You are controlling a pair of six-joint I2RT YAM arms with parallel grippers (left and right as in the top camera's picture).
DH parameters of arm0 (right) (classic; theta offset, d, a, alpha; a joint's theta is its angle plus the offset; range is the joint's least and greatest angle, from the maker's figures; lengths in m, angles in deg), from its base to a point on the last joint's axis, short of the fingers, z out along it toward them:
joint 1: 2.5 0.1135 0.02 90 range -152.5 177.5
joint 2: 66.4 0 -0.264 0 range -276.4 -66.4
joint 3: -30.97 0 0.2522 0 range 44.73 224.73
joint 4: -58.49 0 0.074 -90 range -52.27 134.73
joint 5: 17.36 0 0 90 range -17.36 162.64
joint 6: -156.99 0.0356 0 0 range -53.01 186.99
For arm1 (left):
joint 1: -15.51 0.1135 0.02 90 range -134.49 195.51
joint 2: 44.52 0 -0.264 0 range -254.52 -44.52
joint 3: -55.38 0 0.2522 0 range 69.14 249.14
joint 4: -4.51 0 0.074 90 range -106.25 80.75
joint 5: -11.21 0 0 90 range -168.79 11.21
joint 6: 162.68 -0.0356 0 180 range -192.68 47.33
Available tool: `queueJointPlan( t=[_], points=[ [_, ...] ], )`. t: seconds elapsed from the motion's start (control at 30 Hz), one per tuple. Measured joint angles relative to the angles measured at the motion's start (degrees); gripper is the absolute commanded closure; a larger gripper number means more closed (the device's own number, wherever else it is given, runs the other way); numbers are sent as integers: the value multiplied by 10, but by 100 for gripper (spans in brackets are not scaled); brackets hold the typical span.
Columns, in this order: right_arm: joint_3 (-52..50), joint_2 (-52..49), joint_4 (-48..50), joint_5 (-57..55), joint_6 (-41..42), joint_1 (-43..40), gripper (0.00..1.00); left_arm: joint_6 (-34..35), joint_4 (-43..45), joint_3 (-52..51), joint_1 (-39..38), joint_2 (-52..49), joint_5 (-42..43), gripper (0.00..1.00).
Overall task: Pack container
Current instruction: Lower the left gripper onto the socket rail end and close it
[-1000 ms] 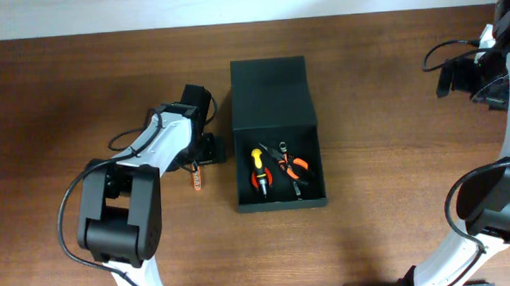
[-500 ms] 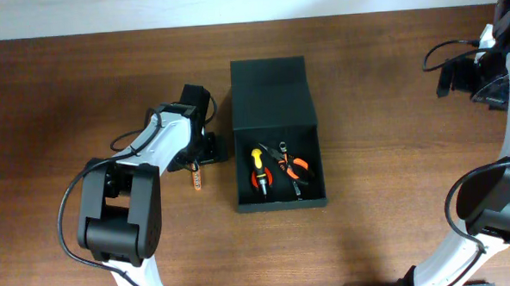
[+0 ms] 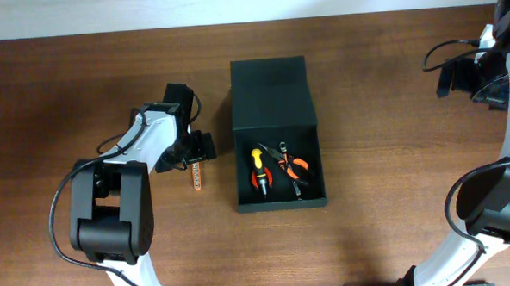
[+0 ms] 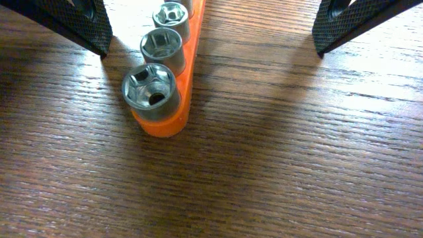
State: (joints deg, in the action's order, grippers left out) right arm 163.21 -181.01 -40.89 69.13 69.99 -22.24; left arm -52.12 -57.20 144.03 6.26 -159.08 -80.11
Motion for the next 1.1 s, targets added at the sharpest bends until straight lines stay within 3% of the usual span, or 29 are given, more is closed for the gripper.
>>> queueJointPlan(
  t=[0.53,0.63,0.73,0.97,1.1],
  points=[
    [0,0,0,0,0,0,1,0,0,0,-13,0,-2,0],
    [0,0,0,0,0,0,1,-1,0,0,-13,0,-1,11],
    [0,0,0,0,0,0,1,-2,0,0,-14,0,-1,43],
    [0,0,0,0,0,0,1,-9,0,0,-16,0,-2,47],
    [0,0,0,0,0,0,1,-9,0,0,-16,0,-2,59]
  ],
)
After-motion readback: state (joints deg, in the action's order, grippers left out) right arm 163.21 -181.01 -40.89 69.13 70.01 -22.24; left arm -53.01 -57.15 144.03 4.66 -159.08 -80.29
